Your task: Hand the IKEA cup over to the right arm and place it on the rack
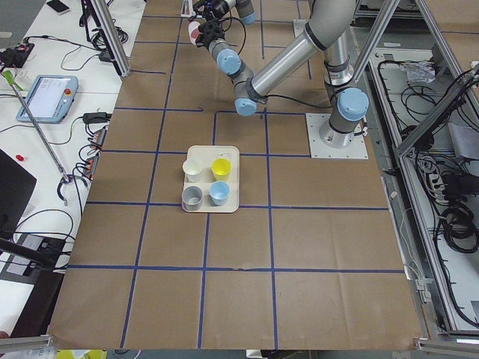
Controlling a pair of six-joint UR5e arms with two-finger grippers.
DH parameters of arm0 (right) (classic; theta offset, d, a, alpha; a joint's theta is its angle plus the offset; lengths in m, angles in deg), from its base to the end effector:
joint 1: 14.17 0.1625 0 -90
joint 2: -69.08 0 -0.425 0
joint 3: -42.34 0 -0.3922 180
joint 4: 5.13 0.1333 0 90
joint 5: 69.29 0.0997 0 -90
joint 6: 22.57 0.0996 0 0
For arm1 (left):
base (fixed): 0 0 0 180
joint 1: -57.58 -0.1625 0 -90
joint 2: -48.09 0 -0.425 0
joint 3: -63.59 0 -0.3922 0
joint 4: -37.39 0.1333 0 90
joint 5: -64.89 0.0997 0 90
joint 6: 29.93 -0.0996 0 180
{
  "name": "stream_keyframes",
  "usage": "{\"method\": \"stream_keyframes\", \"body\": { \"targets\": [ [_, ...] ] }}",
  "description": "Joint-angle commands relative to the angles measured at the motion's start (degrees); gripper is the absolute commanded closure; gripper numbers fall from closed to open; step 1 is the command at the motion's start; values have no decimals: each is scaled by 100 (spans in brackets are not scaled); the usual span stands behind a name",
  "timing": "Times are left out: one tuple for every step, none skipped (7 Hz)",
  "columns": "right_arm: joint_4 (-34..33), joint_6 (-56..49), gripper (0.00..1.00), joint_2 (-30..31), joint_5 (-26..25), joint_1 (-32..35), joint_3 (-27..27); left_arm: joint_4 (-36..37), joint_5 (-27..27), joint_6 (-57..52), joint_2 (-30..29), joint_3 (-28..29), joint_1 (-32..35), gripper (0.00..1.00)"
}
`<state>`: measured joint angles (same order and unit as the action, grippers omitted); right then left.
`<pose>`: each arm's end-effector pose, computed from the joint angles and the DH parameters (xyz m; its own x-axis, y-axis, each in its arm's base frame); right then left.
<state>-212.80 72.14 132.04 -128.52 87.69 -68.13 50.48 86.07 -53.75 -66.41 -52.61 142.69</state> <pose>0.2980 -0.5224 0.3166 -0.0086 0.3842 -0.9232 0.7452 0.6181 0.2503 -0.1815 -0.5314 0.3028 -0.4079 0.8907 0.2007 0.1232 0.2715 -0.9545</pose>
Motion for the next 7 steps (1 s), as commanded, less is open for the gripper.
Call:
{"method": "stream_keyframes", "body": {
  "targets": [
    [94,-5,0,-29,8,0,16,0,0,0,-2,1,-3,100],
    [95,-14,0,-90,8,0,60,0,0,0,7,1,6,100],
    [95,-14,0,-99,8,0,51,0,0,0,-2,1,6,100],
    [95,-5,0,-99,8,0,51,0,0,0,16,1,6,100],
    [95,3,1,-99,-10,0,42,0,0,9,16,1,6,100],
    [121,3,1,-73,-10,9,42,0,0,9,16,1,-3,100],
    [165,12,1,-55,-10,44,51,0,0,9,-2,1,-3,100]
  ]
}}
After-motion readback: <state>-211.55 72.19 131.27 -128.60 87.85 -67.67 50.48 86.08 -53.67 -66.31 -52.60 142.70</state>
